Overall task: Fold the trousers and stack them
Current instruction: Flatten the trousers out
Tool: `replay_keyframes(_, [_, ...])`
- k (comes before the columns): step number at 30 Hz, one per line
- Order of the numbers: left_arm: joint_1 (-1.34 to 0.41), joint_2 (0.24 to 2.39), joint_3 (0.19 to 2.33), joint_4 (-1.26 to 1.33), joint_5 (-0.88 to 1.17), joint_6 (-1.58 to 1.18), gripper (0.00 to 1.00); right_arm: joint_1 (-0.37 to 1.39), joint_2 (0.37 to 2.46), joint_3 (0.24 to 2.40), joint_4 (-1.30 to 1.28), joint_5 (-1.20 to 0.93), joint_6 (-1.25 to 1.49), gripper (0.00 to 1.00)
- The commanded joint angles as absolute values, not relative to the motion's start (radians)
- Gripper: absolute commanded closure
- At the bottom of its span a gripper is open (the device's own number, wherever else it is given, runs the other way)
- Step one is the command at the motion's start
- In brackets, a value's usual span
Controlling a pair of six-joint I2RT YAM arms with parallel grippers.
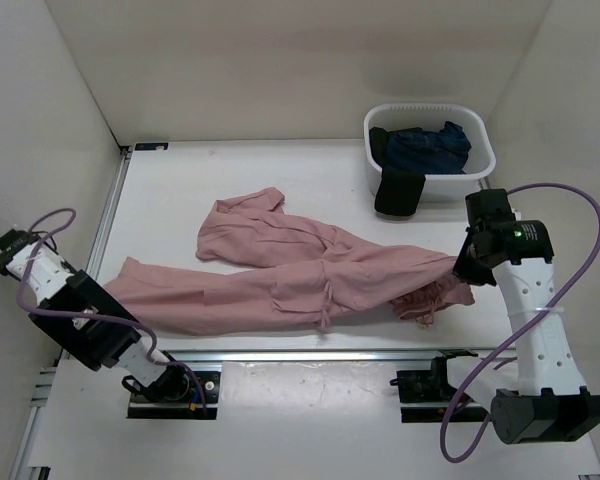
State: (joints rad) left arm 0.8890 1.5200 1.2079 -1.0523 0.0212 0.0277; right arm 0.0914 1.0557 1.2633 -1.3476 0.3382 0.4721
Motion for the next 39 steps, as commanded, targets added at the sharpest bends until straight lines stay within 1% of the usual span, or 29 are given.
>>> replay_keyframes(1, [0.91,1.471,1.131,-1.072,-0.04,0.0,0.81,0.084,1.035,1.256,-1.471,0.388,0.489,1.0])
replay_keyframes(3, [0.91,1.447,1.111,-1.072,-0.054,0.0,0.8,0.084,1.035,1.246,-1.483,0.41,0.499,0.99])
replay_keyframes(6, [0.91,1.425,1.1,-1.081,-0.087,0.0,0.8,0.084,1.025,1.221,-1.483,0.429,0.509,0.93])
replay_keyframes(7, [0.91,1.425,1.074,-1.081,-0.1,0.0,0.79,0.084,1.016,1.221,-1.483,0.442,0.509,0.89])
replay_keyframes(8, [0.91,1.414,1.062,-1.081,-0.11,0.0,0.79,0.084,1.005,1.197,-1.483,0.442,0.518,0.71])
replay_keyframes(9, [0.91,1.414,1.049,-1.081,-0.135,0.0,0.79,0.074,0.993,1.197,-1.483,0.442,0.528,0.56])
replay_keyframes(10, [0.91,1.404,1.028,-1.081,-0.144,0.0,0.79,0.074,0.992,1.184,-1.483,0.442,0.528,0.43])
replay_keyframes(11, [0.91,1.404,1.017,-1.081,-0.153,0.0,0.74,0.074,0.977,1.184,-1.483,0.442,0.54,0.29])
replay_keyframes(13, [0.91,1.379,0.979,-1.071,-0.184,0.0,0.69,0.074,0.95,1.202,-1.483,0.453,0.563,0.25])
replay_keyframes(14, [0.91,1.379,0.965,-1.062,-0.198,0.0,0.66,0.074,0.94,1.248,-1.483,0.453,0.563,0.23])
replay_keyframes(16, [0.91,1.356,0.933,-1.016,-0.241,0.0,0.62,0.074,0.93,1.316,-1.483,0.44,0.577,0.23])
replay_keyframes(17, [0.91,1.356,0.933,-1.0,-0.256,0.0,0.58,0.074,0.93,1.354,-1.483,0.427,0.577,0.23])
replay_keyframes(18, [0.91,1.356,0.933,-0.986,-0.27,0.0,0.5,0.074,0.948,1.423,-1.483,0.411,0.568,0.29])
replay_keyframes(19, [0.899,1.356,0.948,-0.976,-0.279,0.0,0.44,0.074,0.959,1.448,-1.47,0.391,0.557,0.31])
replay_keyframes(20, [0.89,1.367,0.971,-0.976,-0.279,0.0,0.41,0.074,0.989,1.46,-1.459,0.367,0.543,0.34])
replay_keyframes(21, [0.879,1.376,0.997,-0.976,-0.279,0.0,0.39,0.074,1.005,1.447,-1.447,0.309,0.531,0.38])
replay_keyframes(22, [0.846,1.396,1.027,-0.976,-0.258,0.0,0.3,0.074,1.023,1.422,-1.43,0.279,0.522,0.4])
replay_keyframes(23, [0.824,1.405,1.087,-0.992,-0.241,0.0,0.26,0.074,1.055,1.39,-1.389,0.25,0.522,0.4])
replay_keyframes(24, [0.801,1.414,1.116,-1.006,-0.227,0.0,0.23,0.083,1.069,1.324,-1.361,0.226,0.512,0.4])
replay_keyframes(26, [0.737,1.445,1.169,-1.019,-0.172,0.0,0.17,0.092,1.087,1.258,-1.297,0.21,0.529,0.4])
replay_keyframes(27, [0.715,1.457,1.207,-1.028,-0.155,0.0,0.16,0.092,1.088,1.229,-1.225,0.201,0.529,0.4])
replay_keyframes(30, [0.631,1.535,1.244,-1.028,-0.121,0.0,0.16,0.083,1.12,1.16,-1.131,0.225,0.551,0.41])
replay_keyframes(32, [0.55,1.595,1.262,-1.041,-0.121,0.0,0.16,0.083,1.178,1.135,-1.121,0.245,0.551,0.41])
replay_keyframes(35, [0.451,1.617,1.351,-1.066,-0.034,0.0,0.17,0.083,1.207,1.124,-1.121,0.282,0.561,0.41])
replay_keyframes(36, [0.374,1.63,1.408,-1.066,0.015,0.0,0.17,0.066,1.207,1.111,-1.099,0.314,0.561,0.41])
replay_keyframes(38, [0.295,1.652,1.474,-1.066,0.061,0.0,0.15,0.029,1.193,1.097,-1.071,0.314,0.561,0.38])
replay_keyframes(39, [0.22,1.689,1.547,-1.066,0.096,0.0,0.15,-0.019,1.193,1.097,-1.057,0.314,0.571,0.37])
